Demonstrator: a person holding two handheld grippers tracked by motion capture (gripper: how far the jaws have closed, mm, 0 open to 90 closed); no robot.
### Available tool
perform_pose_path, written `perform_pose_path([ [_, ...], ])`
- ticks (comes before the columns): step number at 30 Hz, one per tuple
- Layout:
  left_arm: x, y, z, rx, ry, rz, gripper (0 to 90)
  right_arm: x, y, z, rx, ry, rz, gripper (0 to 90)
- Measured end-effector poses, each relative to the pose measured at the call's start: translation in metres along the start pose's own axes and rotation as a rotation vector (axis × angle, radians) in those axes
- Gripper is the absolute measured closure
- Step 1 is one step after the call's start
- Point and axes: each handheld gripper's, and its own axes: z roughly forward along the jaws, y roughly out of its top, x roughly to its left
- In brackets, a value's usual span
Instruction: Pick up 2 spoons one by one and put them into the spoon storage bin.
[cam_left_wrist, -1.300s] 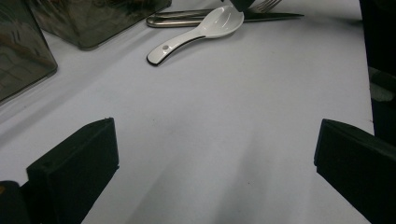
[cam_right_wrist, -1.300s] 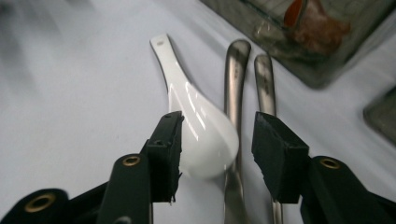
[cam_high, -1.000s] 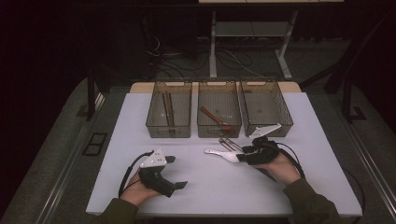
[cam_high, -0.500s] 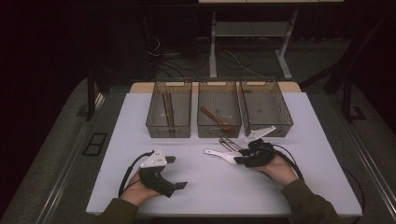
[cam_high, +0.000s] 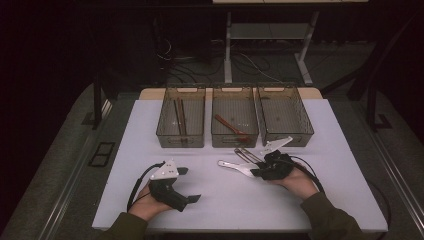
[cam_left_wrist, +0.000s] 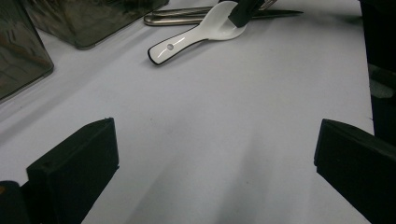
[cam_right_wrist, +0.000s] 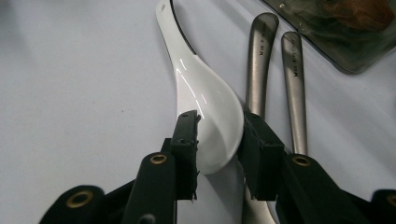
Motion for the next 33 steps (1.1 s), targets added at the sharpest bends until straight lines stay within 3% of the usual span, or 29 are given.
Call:
perform_pose_path([
  [33,-0.0001,0.0001,-0.0001,0.001,0.001,0.001,0.0,0.0028,0.0013,-0.0027,-0.035,-0.011,-0.012,83.6],
])
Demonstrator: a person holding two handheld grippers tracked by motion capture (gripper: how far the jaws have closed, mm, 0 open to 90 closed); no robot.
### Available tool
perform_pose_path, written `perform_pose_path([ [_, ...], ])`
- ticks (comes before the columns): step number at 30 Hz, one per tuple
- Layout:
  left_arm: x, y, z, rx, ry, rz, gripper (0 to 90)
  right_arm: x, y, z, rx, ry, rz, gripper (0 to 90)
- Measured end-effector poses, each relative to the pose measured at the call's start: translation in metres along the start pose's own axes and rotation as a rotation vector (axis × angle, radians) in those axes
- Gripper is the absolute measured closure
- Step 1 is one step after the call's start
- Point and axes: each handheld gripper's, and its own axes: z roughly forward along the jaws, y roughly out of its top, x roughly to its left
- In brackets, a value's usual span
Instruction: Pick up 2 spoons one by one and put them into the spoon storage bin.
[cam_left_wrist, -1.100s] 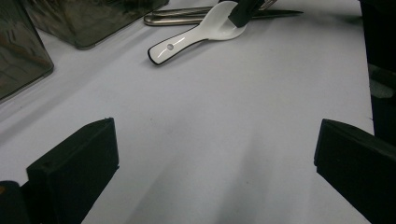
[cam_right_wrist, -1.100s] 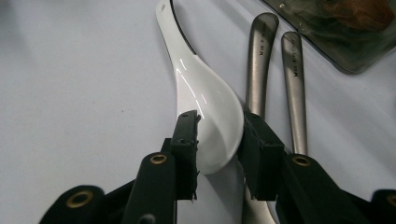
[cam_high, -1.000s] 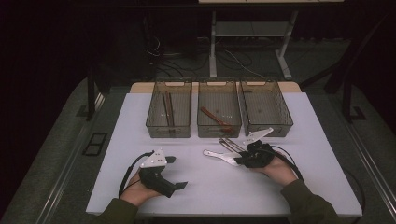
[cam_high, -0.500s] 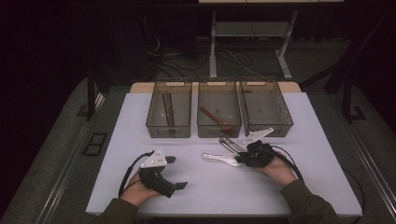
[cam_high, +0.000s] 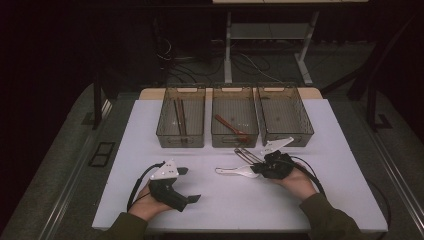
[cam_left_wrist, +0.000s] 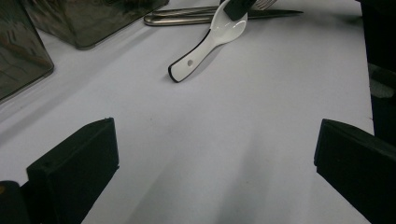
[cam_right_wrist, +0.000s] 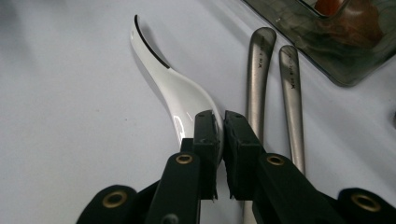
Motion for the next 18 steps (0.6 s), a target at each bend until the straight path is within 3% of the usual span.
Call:
perform_pose_path([
  [18,-0.0001,0.0001,-0.0003,-0.003,0.000,-0.001,0.0,0.0012,0.0008,-0.0018,-0.015,-0.012,-0.020,84.1],
])
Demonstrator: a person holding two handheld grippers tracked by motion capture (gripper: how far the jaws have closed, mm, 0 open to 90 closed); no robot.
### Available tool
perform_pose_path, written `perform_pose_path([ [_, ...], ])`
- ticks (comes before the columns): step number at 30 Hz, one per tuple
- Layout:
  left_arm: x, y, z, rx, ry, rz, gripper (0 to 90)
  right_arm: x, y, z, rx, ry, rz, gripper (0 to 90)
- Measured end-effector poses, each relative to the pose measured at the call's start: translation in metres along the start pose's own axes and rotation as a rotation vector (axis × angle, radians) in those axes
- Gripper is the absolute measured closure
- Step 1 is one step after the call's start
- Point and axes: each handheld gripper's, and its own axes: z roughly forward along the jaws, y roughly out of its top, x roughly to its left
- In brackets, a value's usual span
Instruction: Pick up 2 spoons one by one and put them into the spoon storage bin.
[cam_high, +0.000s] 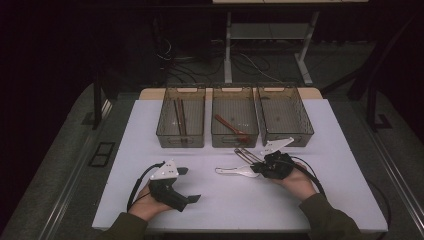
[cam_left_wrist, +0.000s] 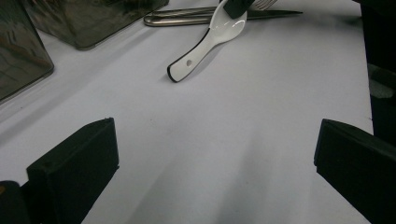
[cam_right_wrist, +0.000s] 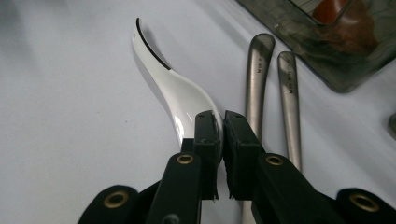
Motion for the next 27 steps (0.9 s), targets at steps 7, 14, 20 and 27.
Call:
perform_pose_path([
  [7,0.000,0.000,0.000,-0.001,0.000,0.000,0.0,-0.001,0.000,-0.003,-0.020,0.011,0.011,84.0],
  [14,0.000,0.000,0.000,-0.001,-0.001,0.000,0.0,0.000,0.002,-0.006,-0.057,0.013,0.019,84.1],
  [20,0.000,0.000,0.000,-0.001,0.000,0.001,0.0,0.000,0.005,-0.011,-0.089,0.014,0.018,84.2],
  [27,0.000,0.000,0.000,-0.003,0.000,0.001,0.0,-0.002,0.007,-0.016,-0.116,0.002,0.025,84.2],
])
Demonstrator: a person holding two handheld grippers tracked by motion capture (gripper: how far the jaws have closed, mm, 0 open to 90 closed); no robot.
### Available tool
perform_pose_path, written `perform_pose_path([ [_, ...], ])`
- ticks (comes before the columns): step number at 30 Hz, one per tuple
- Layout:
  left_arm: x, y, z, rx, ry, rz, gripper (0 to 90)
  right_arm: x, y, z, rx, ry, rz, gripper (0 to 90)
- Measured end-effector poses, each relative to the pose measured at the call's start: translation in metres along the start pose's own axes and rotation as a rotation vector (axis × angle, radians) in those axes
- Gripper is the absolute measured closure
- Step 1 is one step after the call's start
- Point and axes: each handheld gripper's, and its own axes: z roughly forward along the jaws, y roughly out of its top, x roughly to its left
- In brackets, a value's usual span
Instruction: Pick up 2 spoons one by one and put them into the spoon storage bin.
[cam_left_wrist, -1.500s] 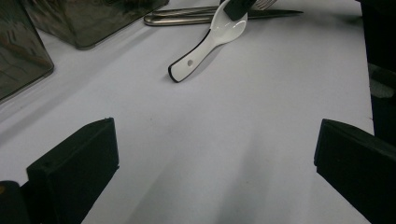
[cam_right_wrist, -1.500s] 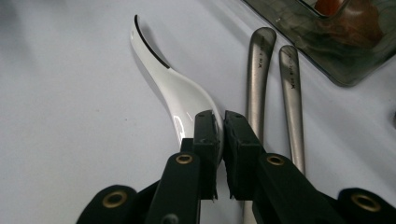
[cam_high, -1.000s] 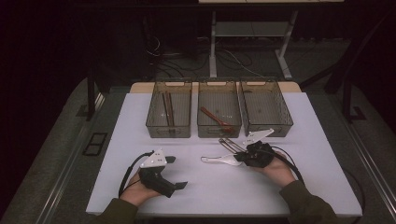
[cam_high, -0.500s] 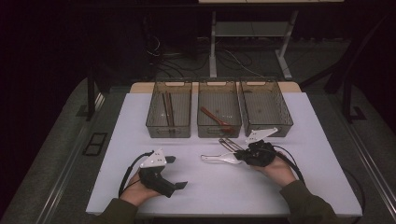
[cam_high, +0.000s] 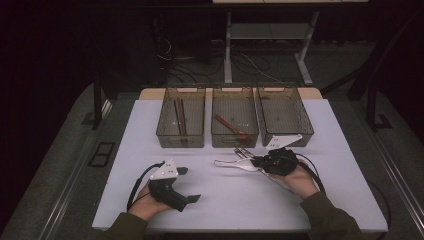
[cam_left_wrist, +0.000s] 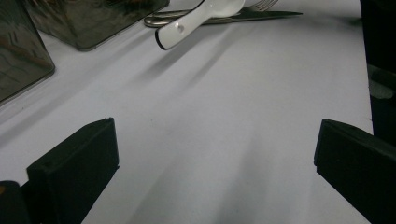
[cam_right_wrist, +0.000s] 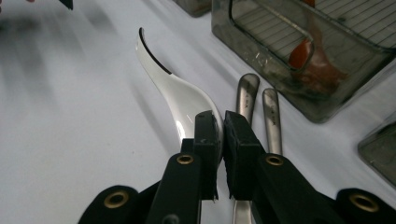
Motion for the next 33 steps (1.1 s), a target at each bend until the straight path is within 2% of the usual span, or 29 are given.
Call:
perform_pose_path([
  [23,0.001,0.000,0.000,0.004,0.003,0.000,0.0,-0.016,0.015,-0.015,-0.108,-0.060,0.059,84.3],
  [29,0.001,0.000,0.001,0.004,0.004,-0.002,0.0,-0.023,0.023,-0.020,-0.137,-0.076,0.064,84.3],
  [33,0.001,0.000,0.001,0.003,0.003,-0.007,0.0,-0.027,0.029,-0.022,-0.164,-0.087,0.084,84.3],
])
